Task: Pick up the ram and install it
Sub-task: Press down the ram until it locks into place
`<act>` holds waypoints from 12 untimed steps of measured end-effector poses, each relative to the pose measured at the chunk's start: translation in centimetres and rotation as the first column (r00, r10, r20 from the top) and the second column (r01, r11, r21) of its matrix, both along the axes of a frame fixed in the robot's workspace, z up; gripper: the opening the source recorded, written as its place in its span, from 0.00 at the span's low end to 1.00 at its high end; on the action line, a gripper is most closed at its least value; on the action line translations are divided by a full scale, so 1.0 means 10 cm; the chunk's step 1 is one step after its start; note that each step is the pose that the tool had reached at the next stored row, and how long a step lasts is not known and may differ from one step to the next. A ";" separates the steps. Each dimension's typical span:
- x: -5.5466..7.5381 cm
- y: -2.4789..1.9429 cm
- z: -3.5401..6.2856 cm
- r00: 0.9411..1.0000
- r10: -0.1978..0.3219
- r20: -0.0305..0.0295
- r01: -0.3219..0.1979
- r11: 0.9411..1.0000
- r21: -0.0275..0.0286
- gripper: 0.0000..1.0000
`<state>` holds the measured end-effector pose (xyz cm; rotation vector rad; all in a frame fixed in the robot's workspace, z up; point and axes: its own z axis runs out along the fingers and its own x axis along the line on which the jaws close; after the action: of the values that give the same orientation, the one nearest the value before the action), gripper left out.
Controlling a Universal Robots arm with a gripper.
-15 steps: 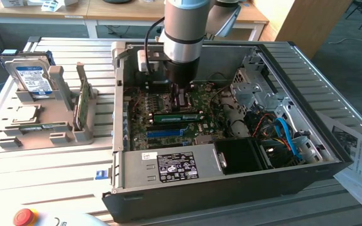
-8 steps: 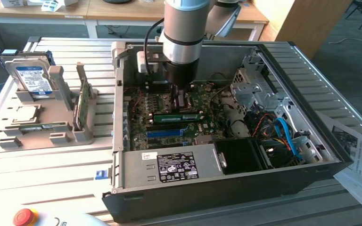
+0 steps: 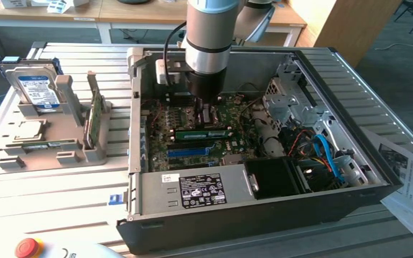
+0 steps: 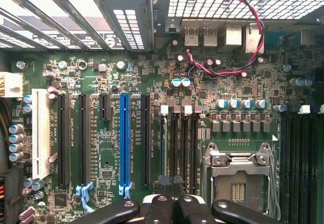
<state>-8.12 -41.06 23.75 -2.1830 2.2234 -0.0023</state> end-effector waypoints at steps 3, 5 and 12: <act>0.00 0.000 -0.014 1.000 0.000 0.000 0.000 1.000 0.000 0.10; 0.00 0.000 -0.037 1.000 0.000 0.000 0.000 1.000 0.000 0.10; 0.00 0.000 -0.070 1.000 0.000 0.000 0.000 1.000 0.000 0.10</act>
<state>-8.12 -41.07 23.05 -2.1831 2.2235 -0.0024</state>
